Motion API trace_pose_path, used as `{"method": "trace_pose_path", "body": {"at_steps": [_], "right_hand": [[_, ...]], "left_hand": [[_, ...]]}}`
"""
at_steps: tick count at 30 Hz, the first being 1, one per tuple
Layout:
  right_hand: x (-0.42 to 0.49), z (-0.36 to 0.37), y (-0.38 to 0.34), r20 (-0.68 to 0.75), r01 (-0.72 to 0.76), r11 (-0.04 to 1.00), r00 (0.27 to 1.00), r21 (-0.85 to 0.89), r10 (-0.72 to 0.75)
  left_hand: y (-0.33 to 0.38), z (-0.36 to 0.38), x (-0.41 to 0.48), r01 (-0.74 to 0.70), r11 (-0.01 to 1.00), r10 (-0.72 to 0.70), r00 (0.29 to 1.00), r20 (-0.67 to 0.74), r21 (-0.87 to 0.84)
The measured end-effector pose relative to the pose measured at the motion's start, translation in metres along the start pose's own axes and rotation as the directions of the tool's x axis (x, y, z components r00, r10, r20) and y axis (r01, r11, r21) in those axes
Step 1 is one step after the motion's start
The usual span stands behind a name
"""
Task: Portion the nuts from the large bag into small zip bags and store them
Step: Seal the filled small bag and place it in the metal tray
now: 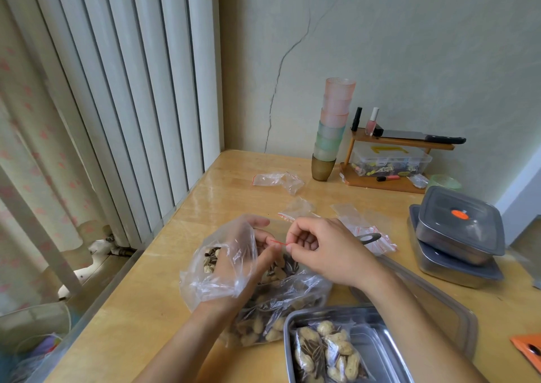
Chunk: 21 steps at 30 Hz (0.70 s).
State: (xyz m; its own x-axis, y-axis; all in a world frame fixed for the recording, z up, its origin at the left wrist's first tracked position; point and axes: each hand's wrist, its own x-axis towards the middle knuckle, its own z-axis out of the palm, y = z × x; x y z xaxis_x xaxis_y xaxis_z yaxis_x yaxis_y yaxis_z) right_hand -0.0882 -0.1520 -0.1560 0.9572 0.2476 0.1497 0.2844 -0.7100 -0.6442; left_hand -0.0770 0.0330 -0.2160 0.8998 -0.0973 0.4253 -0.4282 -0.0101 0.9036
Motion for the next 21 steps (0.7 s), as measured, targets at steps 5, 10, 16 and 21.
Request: {"method": "trace_pose_path", "body": {"at_steps": [5, 10, 16, 21], "right_hand": [[0.001, 0.003, -0.001, -0.006, 0.037, 0.999, 0.999, -0.009, -0.037], [0.002, 0.003, 0.002, -0.042, 0.041, 0.999, 0.998, -0.008, -0.042], [0.002, 0.000, 0.001, -0.058, 0.097, 0.994, 0.994, 0.058, -0.093], [0.001, -0.004, 0.002, -0.080, 0.129, 0.987, 0.989, 0.095, -0.122]], "left_hand": [[-0.006, 0.002, 0.002, 0.023, 0.999, -0.024, 1.000, -0.015, -0.025], [-0.020, 0.007, 0.002, 0.163, 0.985, -0.166, 0.984, -0.068, -0.049], [-0.016, 0.004, 0.004, 0.172, 0.985, -0.171, 0.985, 0.010, -0.024], [-0.016, 0.001, 0.003, 0.123, 0.988, -0.118, 0.992, 0.051, -0.095]]}}
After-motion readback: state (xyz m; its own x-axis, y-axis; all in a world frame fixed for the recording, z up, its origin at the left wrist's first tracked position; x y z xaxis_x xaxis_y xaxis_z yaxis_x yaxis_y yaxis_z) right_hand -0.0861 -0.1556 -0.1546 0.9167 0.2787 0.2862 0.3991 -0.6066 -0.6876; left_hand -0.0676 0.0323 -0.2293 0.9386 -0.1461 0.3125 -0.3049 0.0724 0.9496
